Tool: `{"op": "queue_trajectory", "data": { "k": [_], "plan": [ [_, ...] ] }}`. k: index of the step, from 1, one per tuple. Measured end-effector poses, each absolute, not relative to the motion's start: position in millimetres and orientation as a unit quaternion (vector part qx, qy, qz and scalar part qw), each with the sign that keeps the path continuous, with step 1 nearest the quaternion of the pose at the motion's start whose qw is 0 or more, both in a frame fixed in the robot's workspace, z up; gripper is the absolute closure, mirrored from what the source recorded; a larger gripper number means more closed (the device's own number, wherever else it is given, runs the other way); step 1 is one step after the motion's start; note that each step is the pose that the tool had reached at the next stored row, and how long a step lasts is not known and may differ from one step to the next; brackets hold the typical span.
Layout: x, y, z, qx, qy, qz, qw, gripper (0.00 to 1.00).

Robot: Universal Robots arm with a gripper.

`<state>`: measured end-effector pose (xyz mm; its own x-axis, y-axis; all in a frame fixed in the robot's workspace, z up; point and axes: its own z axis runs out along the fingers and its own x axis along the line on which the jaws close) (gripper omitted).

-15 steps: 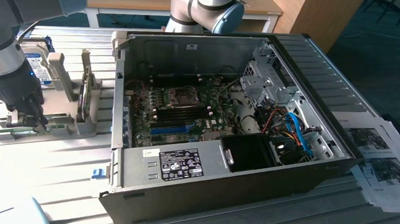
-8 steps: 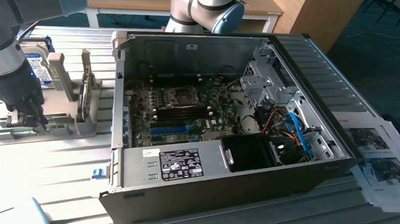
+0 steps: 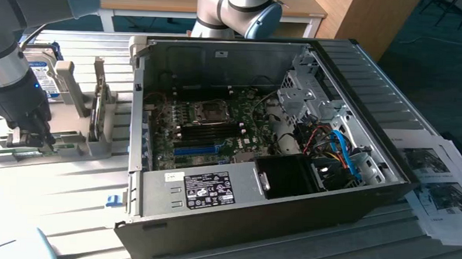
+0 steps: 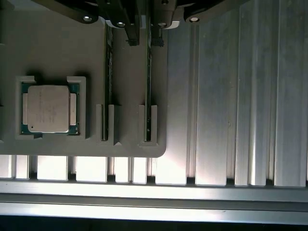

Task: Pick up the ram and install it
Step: 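Pick up the ram and move it above insertion slot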

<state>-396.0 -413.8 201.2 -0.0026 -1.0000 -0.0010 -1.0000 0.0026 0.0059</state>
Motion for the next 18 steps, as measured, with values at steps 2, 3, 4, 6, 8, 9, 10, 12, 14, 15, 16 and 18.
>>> {"op": "queue_trajectory", "data": {
  "k": [2, 3, 4, 6, 8, 9, 10, 12, 14, 15, 16, 18],
  "plan": [
    [-396.0, -413.7, 201.0, 0.703, -0.711, -0.002, 0.002, 0.76],
    [-396.0, -413.8, 201.0, 0.701, -0.713, -0.002, 0.002, 0.76],
    [-396.0, -413.8, 201.0, 0.700, -0.714, -0.002, 0.002, 0.76],
    [-396.0, -413.8, 201.0, 0.700, -0.714, -0.002, 0.002, 0.76],
    [-396.0, -413.7, 201.0, 0.700, -0.714, -0.002, 0.002, 0.76],
    [-396.0, -413.7, 200.9, 0.700, -0.714, -0.002, 0.002, 0.76],
    [-396.0, -413.7, 200.8, 0.700, -0.714, -0.002, 0.002, 0.76],
    [-396.0, -413.7, 200.3, 0.700, -0.714, -0.002, 0.002, 0.76],
    [-396.0, -413.7, 199.8, 0.700, -0.714, -0.002, 0.002, 0.76],
    [-396.0, -413.7, 199.5, 0.700, -0.714, -0.002, 0.002, 0.76],
    [-396.0, -413.8, 199.4, 0.700, -0.714, -0.002, 0.002, 0.76],
    [-396.0, -413.7, 199.4, 0.700, -0.714, -0.002, 0.002, 0.76]
  ]
}}
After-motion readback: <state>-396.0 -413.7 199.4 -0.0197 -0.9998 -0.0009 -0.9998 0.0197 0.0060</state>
